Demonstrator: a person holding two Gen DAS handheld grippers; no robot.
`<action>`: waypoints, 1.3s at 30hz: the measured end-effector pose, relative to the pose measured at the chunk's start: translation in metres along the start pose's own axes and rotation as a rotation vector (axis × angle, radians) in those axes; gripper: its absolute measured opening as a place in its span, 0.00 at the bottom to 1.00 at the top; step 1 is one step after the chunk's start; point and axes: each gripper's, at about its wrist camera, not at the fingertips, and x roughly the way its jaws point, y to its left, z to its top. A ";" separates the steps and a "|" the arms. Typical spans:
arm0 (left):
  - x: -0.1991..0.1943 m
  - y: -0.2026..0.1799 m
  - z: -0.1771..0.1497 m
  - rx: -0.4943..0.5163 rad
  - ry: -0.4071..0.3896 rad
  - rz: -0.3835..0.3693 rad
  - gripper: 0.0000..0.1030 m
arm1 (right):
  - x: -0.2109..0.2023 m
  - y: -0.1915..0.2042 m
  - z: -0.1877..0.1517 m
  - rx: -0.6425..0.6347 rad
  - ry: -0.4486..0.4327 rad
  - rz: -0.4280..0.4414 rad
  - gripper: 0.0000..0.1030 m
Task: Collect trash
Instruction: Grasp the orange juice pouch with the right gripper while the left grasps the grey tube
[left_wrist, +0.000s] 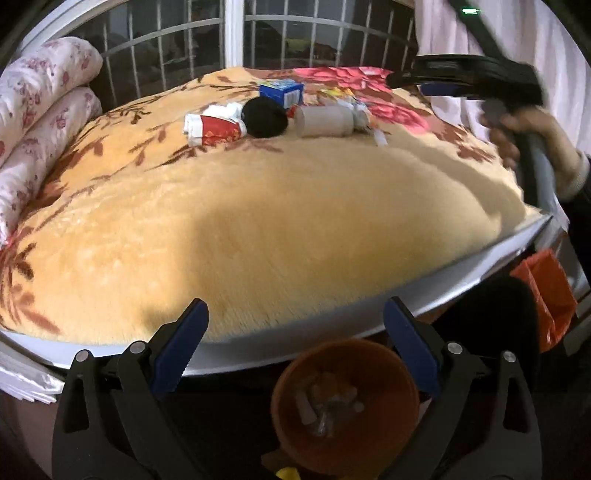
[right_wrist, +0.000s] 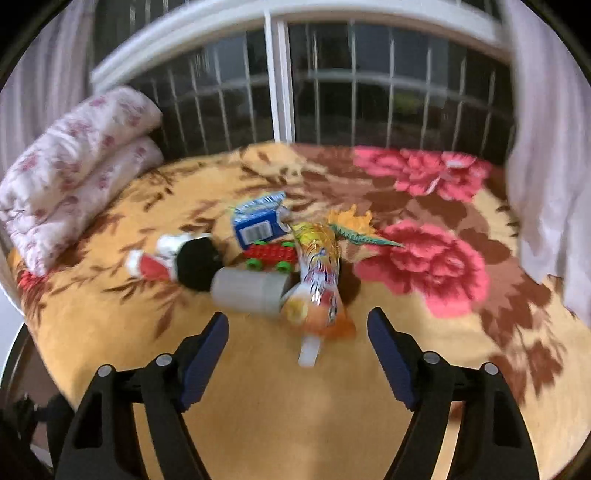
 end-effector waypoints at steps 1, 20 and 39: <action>0.001 0.002 0.002 -0.010 -0.003 -0.009 0.90 | 0.017 -0.005 0.011 0.008 0.046 0.006 0.70; 0.007 0.001 0.037 -0.013 -0.019 -0.099 0.90 | 0.077 -0.047 0.013 0.220 0.160 0.065 0.31; 0.159 -0.060 0.199 -0.172 0.087 0.079 0.90 | -0.142 -0.072 -0.142 0.328 -0.305 0.058 0.32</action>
